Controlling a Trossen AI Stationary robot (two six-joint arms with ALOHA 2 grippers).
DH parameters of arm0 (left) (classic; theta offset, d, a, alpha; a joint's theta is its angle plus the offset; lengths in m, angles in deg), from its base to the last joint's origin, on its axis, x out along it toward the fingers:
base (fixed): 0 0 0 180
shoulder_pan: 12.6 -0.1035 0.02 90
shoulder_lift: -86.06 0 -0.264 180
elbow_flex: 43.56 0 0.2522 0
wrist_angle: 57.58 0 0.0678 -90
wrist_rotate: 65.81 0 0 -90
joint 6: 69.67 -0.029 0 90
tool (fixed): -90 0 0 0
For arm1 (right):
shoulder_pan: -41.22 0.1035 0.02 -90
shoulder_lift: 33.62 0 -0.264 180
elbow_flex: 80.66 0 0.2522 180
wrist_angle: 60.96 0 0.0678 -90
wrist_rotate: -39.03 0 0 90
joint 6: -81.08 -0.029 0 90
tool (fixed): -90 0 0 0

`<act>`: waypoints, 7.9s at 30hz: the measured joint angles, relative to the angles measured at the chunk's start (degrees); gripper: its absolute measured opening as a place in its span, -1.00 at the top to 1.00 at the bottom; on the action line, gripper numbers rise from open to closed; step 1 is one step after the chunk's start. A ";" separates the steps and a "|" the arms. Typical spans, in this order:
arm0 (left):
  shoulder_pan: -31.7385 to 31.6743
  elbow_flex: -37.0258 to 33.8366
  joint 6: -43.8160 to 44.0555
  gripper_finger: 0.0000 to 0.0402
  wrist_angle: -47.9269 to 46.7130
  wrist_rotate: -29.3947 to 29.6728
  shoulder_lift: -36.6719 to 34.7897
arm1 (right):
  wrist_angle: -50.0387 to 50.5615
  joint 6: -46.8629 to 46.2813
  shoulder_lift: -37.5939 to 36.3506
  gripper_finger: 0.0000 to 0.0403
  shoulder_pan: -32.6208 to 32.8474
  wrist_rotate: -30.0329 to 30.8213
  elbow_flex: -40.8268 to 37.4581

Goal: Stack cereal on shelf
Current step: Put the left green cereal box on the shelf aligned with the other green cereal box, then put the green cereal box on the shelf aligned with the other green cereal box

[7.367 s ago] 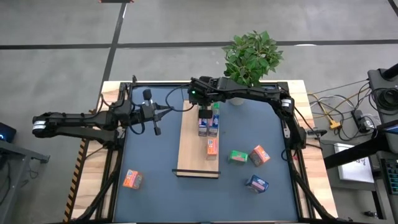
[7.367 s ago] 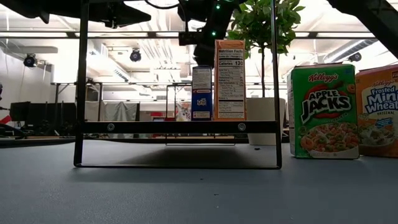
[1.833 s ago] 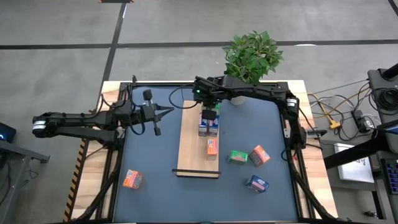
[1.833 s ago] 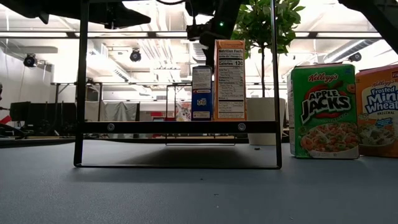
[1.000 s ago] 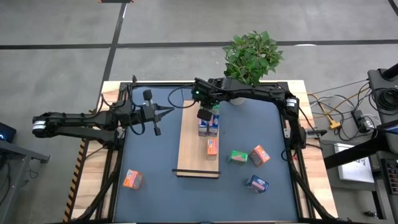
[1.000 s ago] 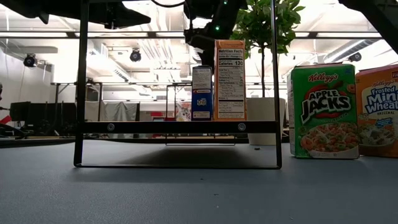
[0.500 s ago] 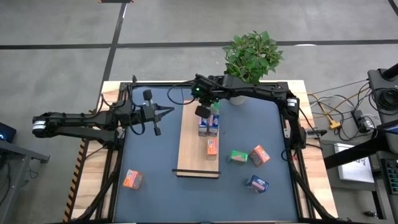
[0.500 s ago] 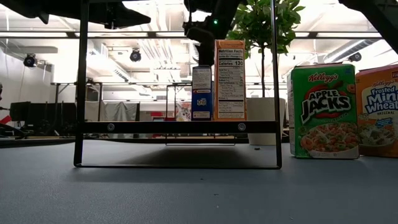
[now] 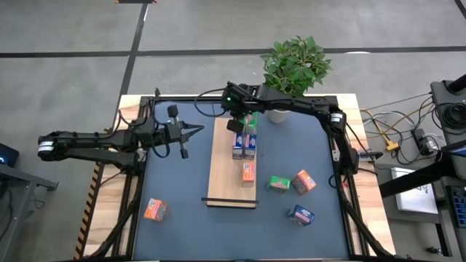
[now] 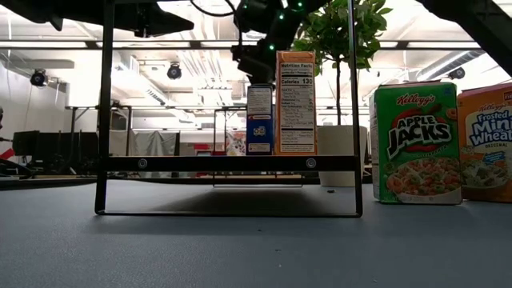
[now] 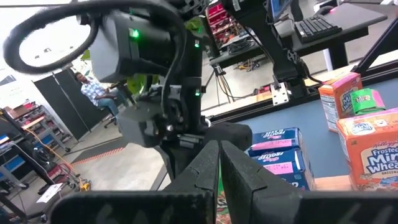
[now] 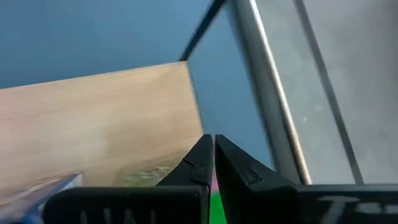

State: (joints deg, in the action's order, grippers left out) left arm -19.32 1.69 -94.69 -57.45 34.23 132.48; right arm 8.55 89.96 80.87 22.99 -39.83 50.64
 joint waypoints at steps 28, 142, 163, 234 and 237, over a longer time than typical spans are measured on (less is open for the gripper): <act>0.00 0.00 0.00 1.00 -0.28 -0.02 0.00 | 1.29 0.28 0.88 0.96 -0.69 2.49 -0.11; 0.04 0.00 7.56 1.00 -2.25 -0.26 0.11 | 0.13 -48.54 -31.77 0.82 50.22 14.82 -44.13; 0.04 0.00 7.76 1.00 -2.09 -0.11 0.11 | -5.83 -55.10 -36.91 -0.51 49.43 16.02 -56.77; 0.04 0.00 8.61 1.00 -1.95 -0.15 0.17 | -7.08 -55.42 -32.25 0.30 49.58 14.79 -55.51; 0.04 0.00 8.61 1.00 -1.95 -0.15 0.17 | -5.64 -55.45 -32.25 0.36 49.57 14.42 -53.78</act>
State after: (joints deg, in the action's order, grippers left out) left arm -19.28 1.69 -86.08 -59.40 34.08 132.65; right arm 2.91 34.51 48.63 72.57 -25.41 -3.14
